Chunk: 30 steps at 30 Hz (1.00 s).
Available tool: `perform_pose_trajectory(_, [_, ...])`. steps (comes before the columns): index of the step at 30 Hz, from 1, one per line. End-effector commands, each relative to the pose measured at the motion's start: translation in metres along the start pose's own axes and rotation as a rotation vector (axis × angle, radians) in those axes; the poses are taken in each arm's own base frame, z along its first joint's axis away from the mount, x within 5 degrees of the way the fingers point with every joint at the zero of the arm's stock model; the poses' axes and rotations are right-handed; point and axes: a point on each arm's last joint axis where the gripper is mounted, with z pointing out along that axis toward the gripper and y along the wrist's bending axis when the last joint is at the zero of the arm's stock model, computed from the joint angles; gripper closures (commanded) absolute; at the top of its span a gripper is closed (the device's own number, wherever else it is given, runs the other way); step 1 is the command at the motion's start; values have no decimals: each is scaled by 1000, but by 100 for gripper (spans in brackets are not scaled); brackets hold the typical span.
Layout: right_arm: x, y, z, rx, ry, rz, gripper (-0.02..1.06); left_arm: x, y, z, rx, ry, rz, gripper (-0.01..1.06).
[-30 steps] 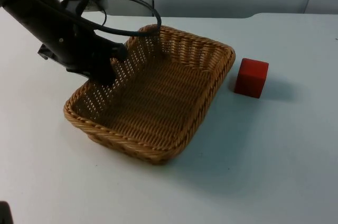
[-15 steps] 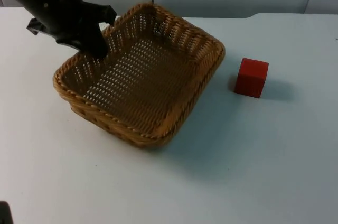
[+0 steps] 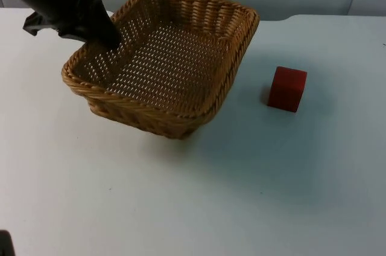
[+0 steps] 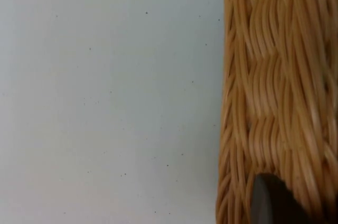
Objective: Pick up the basket with the left hand and place the cube into the basket with the right hand.
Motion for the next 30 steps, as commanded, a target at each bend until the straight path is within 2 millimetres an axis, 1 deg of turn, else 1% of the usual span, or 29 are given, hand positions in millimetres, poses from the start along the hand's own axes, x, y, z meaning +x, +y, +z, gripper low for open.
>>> perform_pose_trajectory(1, [1,0,1,7,-6,0,105,-6,-8,-8,36,-33,-22,105])
perform_pose_trajectory(30, [1,0,1,7,-6,0,105,-8,-6,-8,15,-59,-15,105])
